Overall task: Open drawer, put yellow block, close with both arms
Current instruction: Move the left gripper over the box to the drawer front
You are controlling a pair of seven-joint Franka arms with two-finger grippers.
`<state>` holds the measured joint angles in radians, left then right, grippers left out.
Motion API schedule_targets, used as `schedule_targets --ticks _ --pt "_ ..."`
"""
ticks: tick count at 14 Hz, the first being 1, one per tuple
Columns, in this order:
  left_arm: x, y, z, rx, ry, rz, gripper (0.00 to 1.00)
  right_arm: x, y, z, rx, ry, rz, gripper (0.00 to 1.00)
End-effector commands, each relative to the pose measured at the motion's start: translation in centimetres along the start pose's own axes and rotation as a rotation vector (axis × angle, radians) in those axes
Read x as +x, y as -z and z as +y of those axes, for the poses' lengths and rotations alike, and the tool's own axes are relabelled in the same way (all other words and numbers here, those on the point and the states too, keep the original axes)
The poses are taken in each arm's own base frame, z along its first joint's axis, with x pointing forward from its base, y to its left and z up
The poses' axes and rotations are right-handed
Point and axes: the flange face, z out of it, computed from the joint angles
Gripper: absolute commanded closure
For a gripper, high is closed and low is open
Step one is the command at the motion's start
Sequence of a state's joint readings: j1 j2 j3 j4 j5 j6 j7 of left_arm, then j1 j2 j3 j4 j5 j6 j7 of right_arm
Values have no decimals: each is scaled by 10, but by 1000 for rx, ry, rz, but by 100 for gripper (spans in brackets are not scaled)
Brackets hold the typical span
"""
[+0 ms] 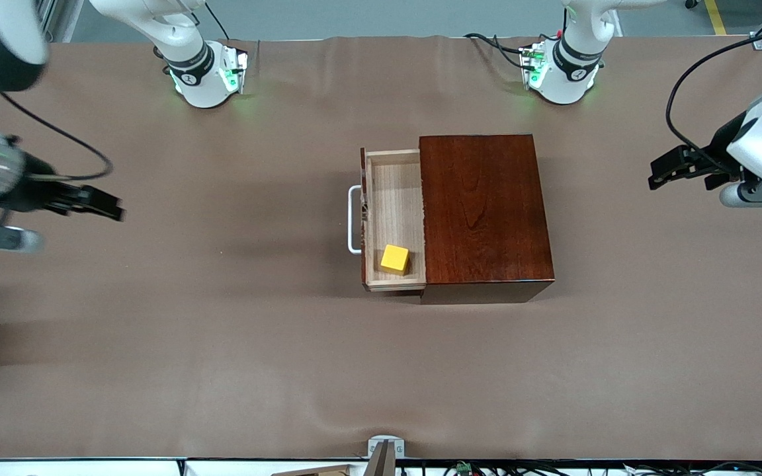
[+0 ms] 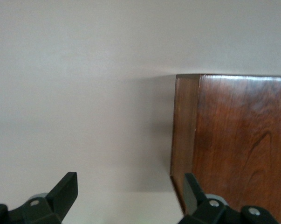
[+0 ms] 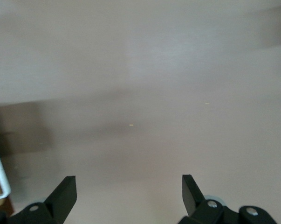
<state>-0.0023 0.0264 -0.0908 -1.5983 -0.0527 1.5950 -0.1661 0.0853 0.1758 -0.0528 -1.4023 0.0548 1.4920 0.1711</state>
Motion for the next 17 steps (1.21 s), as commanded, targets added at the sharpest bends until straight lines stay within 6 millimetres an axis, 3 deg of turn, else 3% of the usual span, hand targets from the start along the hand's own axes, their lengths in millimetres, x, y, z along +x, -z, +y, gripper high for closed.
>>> schedule_targets --ticks 1,5,8,9,13,17 --pt "0 1 34 -19 113 22 0 -13 -2 35 -4 12 30 0" --pt "-11 -2 87 -31 276 34 0 -20 -1 50 -24 -2 59 0" --pt "-20 -30 148 -3 423 -9 0 -20 3 57 -26 19 62 0" --pt "-23 -25 161 -14 478 -3 0 -20 5 64 -26 40 64 0" --pt "-32 -50 228 14 671 -15 0 -21 8 67 -26 44 68 0" --pt "-49 -96 312 50 795 -54 0 -23 19 68 -25 34 81 0"
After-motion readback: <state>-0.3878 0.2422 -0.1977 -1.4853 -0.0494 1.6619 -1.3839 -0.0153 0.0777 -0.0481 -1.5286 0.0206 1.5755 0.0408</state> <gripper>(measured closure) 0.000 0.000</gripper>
